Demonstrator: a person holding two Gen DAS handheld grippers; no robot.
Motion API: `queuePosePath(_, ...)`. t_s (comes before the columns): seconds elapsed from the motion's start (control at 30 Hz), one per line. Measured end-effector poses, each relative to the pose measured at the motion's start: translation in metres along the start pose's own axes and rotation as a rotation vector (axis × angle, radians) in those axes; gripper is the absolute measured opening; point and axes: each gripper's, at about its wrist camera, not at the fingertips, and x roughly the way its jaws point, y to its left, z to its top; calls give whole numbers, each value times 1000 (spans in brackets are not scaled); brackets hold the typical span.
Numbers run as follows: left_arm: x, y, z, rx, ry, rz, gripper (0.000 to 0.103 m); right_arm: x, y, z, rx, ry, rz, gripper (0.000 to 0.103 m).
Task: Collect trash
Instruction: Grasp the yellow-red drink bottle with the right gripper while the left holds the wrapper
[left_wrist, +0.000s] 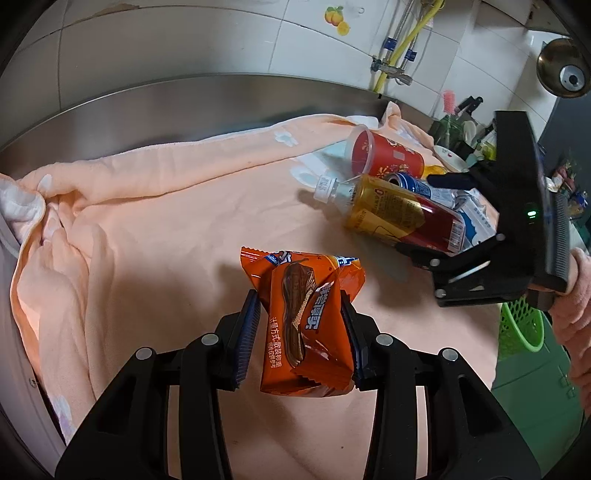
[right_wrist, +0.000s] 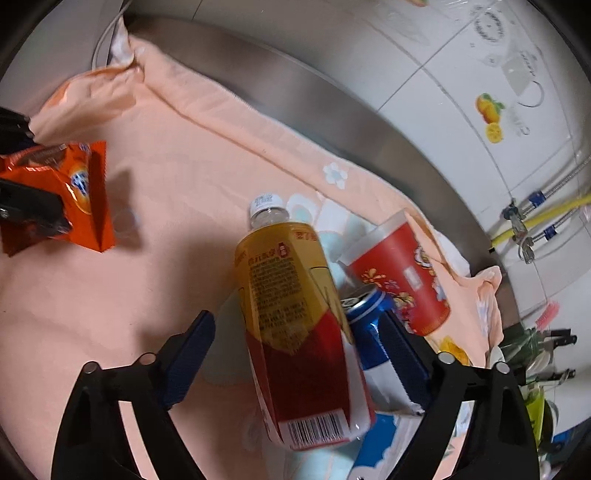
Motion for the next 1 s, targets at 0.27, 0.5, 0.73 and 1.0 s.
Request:
queuePosePath(0.27, 0, 2, 0, -4, 1, 2, 41, 23, 6, 1, -29, 50, -21, 75)
queuePosePath(0.5, 1, 3, 0, -6, 4, 4, 41, 20, 5, -2, -9, 38, -36, 68)
queuePosePath(0.73, 1, -6, 4, 19, -5, -9, 41, -6, 2, -10, 92, -21, -9, 66)
queuePosePath(1.0, 2, -23, 9, 52, -9, -34, 41, -39, -8, -25, 223, -87, 22, 65)
